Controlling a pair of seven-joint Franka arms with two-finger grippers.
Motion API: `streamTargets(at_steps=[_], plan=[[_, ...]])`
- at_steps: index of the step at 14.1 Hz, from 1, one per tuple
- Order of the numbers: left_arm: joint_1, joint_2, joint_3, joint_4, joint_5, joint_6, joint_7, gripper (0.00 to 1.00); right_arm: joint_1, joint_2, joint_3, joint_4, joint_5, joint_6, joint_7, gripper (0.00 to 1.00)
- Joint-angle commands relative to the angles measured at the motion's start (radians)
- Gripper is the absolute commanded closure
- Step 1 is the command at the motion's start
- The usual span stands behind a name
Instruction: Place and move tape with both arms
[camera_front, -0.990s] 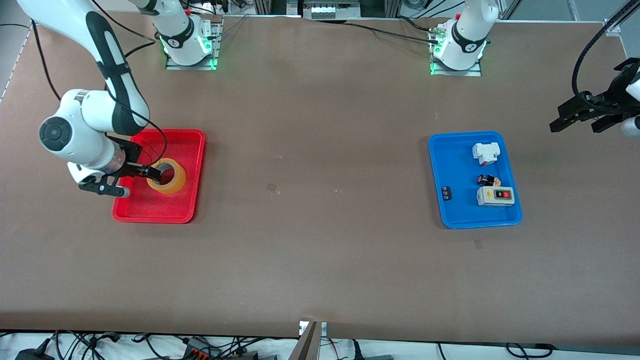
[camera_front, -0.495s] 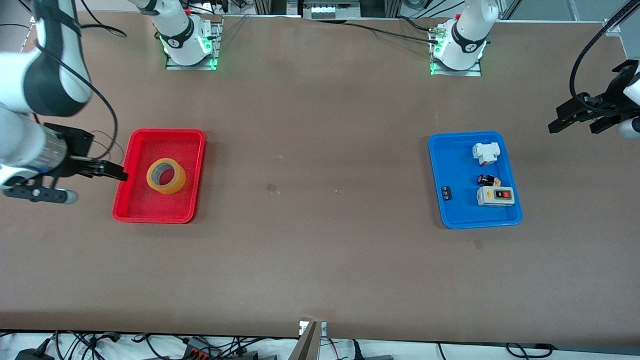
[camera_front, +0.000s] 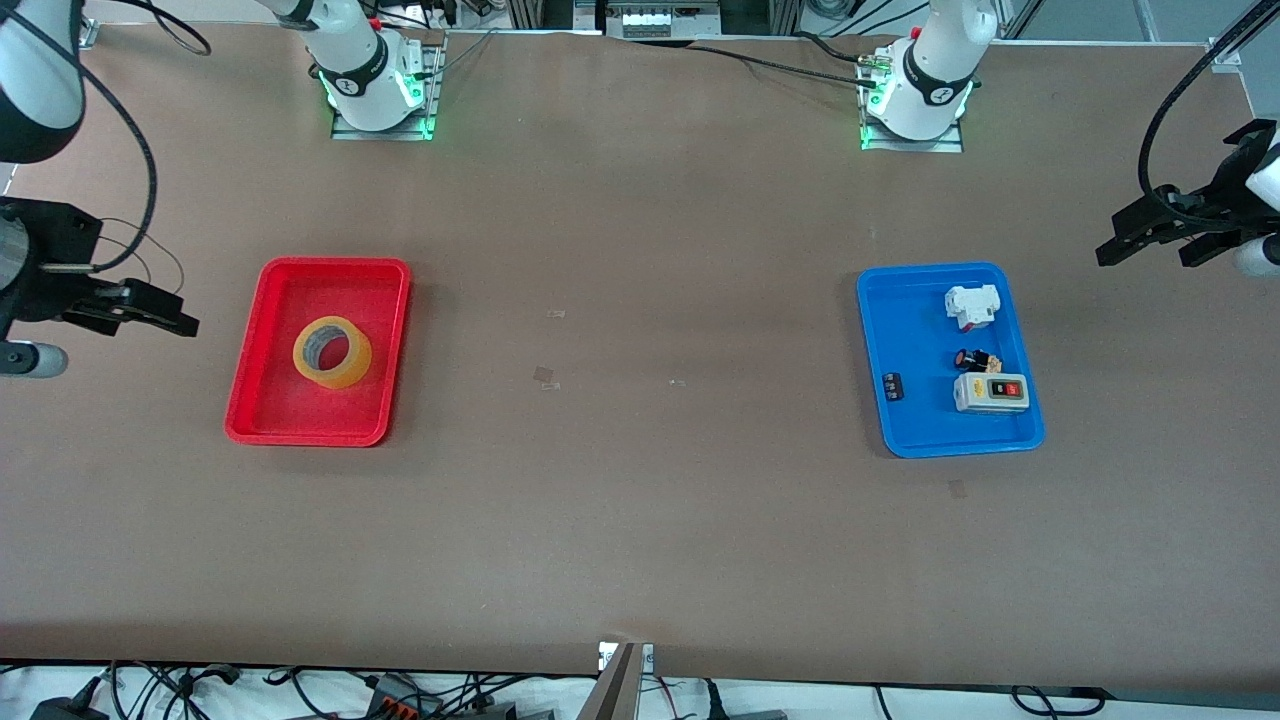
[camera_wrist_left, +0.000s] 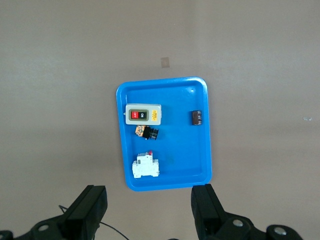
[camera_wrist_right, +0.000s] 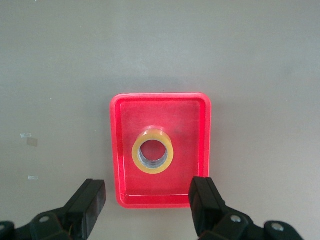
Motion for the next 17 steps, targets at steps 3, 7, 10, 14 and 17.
streamTargets(at_steps=[3,7,10,14,17], plan=[[0.013,0.002,-0.014,0.017,0.013,-0.018,0.009,0.00,-0.188,-0.012,0.208,0.007,-0.011,-0.034,-0.017,0.00],[0.010,0.002,-0.014,0.017,0.013,-0.018,0.007,0.00,-0.104,-0.038,0.117,-0.043,-0.015,0.004,-0.016,0.00],[0.008,0.002,-0.014,0.017,0.013,-0.018,0.007,0.00,-0.085,-0.064,0.091,-0.072,-0.014,0.002,-0.016,0.00],[0.008,0.002,-0.014,0.017,0.013,-0.018,0.007,0.00,-0.076,-0.139,0.091,-0.219,-0.037,0.071,-0.017,0.00],[0.008,0.002,-0.014,0.017,0.013,-0.018,0.007,0.00,-0.080,-0.174,0.087,-0.261,-0.045,0.119,-0.020,0.00]])
